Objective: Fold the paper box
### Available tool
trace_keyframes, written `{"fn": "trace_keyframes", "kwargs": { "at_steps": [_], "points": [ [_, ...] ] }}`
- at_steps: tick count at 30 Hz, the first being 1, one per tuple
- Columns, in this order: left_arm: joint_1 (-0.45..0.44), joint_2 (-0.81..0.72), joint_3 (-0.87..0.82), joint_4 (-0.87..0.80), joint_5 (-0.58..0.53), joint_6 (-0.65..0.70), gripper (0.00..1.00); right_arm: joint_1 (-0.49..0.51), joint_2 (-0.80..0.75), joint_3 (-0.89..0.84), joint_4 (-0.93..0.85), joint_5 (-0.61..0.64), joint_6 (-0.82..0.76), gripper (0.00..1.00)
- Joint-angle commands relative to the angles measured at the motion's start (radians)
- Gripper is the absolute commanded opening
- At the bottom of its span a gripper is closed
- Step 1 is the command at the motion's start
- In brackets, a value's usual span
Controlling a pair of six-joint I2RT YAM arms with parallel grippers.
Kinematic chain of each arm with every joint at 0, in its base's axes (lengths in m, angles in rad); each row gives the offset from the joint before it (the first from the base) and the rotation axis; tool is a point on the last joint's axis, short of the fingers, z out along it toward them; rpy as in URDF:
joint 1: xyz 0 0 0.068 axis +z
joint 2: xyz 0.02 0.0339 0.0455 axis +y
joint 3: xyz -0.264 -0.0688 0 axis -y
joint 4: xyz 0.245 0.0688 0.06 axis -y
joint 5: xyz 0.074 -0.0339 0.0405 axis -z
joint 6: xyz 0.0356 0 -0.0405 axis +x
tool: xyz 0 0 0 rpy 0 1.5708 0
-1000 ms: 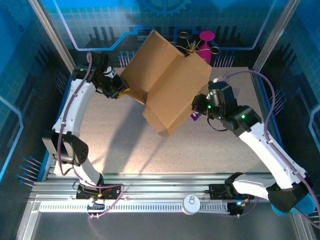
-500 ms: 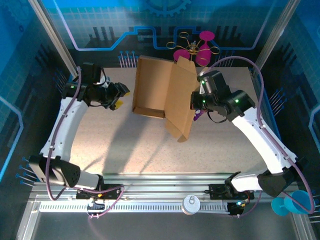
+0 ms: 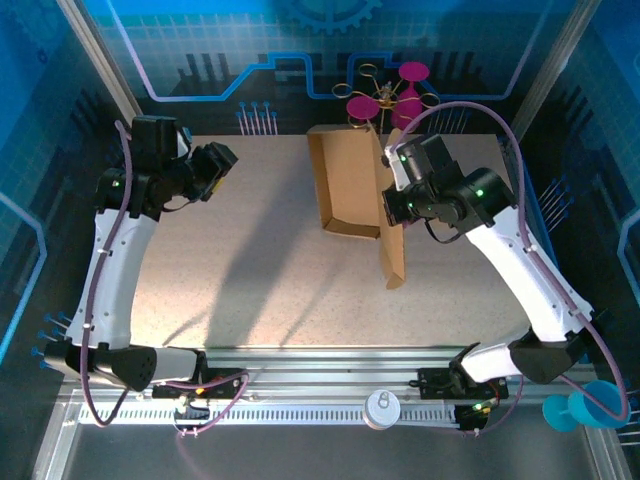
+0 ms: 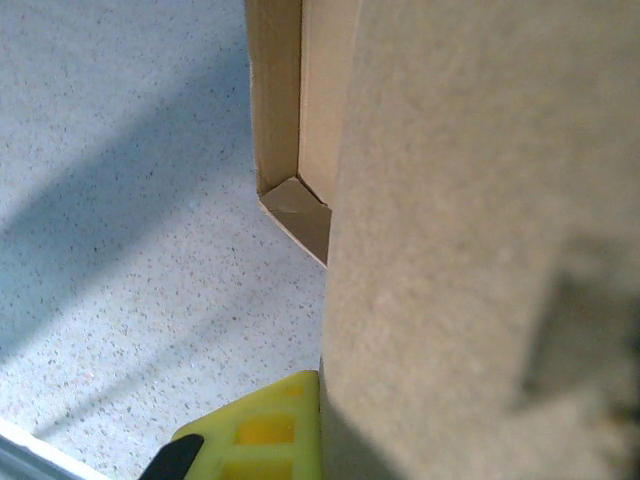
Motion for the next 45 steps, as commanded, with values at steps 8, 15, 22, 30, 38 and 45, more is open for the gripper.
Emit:
{"fn": "trace_keyframes", "kwargs": {
  "at_steps": [8,15,22,30,38,45],
  "points": [
    [0.008,0.038,-0.028,0.046,-0.009,0.020,0.53,0.070,-0.107,-0.022,-0.025,-0.002,-0.131,0.00],
    [0.017,0.023,-0.039,0.038,-0.048,0.037,0.52,0.130,-0.196,-0.080,0.030,0.017,-0.329,0.00],
    [0.043,-0.008,-0.063,0.029,-0.095,0.044,0.51,0.167,-0.250,-0.132,0.028,0.095,-0.478,0.00],
    [0.045,0.004,-0.086,0.048,-0.087,0.037,0.50,0.222,-0.120,-0.135,0.161,0.189,-0.576,0.00],
    [0.046,-0.010,-0.112,0.045,-0.084,0.044,0.50,0.289,0.154,-0.080,0.396,0.515,-0.677,0.00],
    [0.060,-0.016,-0.146,0.045,-0.058,0.010,0.50,0.381,0.346,-0.007,0.563,0.654,-0.836,0.00]
  ]
}}
